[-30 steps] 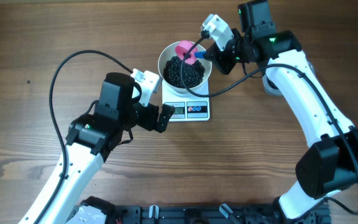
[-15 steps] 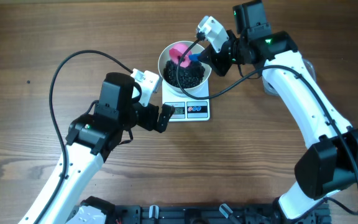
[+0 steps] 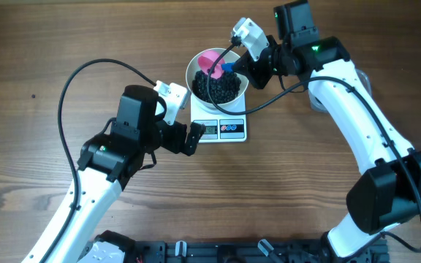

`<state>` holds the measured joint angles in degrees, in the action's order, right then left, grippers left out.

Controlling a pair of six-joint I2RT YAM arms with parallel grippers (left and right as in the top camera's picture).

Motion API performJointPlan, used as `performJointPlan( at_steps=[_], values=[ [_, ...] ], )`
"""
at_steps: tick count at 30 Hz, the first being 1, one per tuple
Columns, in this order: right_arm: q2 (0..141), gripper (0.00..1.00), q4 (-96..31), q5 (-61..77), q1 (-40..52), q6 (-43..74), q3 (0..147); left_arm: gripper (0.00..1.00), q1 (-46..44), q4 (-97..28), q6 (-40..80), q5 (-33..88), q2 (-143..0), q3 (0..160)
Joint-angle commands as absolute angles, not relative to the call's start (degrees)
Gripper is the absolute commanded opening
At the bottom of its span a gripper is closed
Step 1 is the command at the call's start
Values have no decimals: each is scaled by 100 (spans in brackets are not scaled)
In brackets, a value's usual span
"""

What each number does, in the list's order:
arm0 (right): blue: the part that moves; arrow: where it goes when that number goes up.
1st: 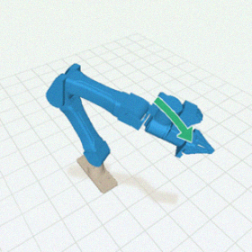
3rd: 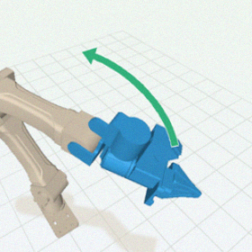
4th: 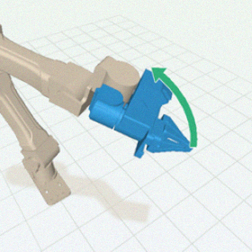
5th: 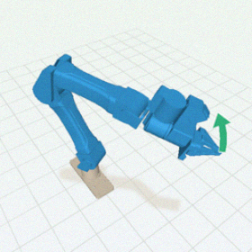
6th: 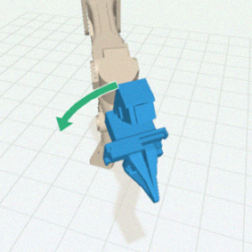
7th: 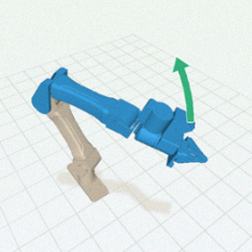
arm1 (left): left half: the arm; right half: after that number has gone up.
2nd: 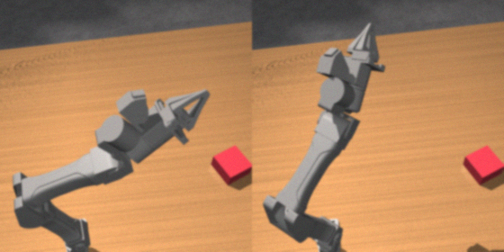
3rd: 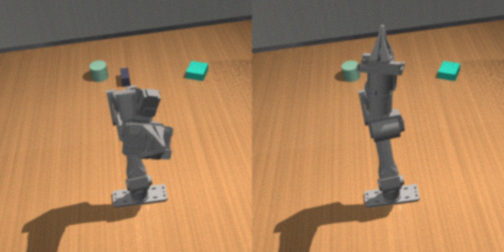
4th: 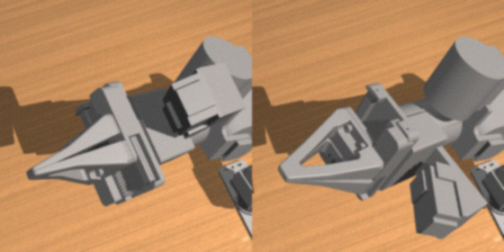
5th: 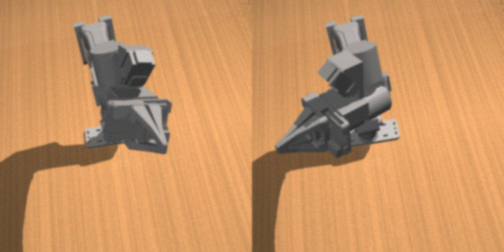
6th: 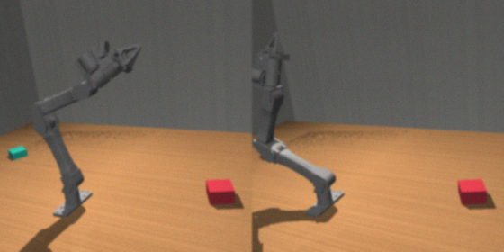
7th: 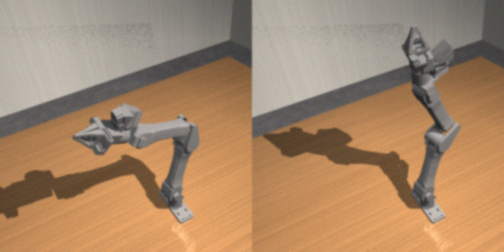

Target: Scoop item into bowl and weigh 150g on scale

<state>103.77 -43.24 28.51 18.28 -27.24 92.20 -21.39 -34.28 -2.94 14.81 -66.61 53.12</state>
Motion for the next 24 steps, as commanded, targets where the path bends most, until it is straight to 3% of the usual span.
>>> performJointPlan(
  at_steps=[1, 13, 16, 21, 24],
  values=[
    [10243, 4, -4338, 3050, 1846, -2681, 9317, 100, -2158, -3411, -410, 1446, -6676, 5384],
    [10243, 4, -4340, 3020, 1846, -2705, 9317, 100, -2161, -3411, -408, 1446, -6676, 5384],
    [10254, 4, -4353, 2084, 1848, -3308, 9314, 100, -2158, -3411, -410, 1448, -6676, 5384],
    [10259, 4, -4375, 2838, 1841, -2904, 9314, 100, -2161, -3411, -408, 1446, -6676, 5384],
    [10265, 4, -4362, 2152, 1841, -2897, 9314, 100, -2161, -3411, -408, 1448, -6676, 5384]
  ],
)
